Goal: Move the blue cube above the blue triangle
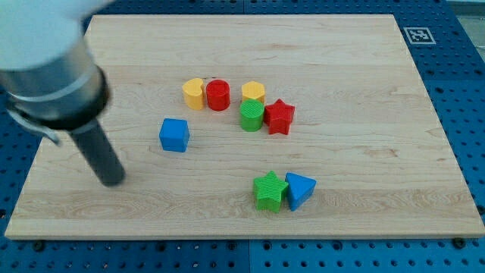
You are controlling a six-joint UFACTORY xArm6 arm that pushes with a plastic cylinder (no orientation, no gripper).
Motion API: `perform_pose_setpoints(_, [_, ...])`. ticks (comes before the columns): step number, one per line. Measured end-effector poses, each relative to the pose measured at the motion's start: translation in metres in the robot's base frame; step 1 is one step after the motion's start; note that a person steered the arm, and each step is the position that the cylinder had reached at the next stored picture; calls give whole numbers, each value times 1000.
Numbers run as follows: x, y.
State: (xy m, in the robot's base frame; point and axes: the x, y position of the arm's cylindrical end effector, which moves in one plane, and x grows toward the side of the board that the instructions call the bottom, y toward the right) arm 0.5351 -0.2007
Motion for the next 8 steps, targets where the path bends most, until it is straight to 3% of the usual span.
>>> perform_pose_setpoints(1, [-48, 2])
perform_pose_setpoints(4, [-55, 234])
perform_pose_setpoints(5, [-55, 240])
perform_pose_setpoints(7, [-54, 162])
perform_pose_setpoints(8, [-38, 180])
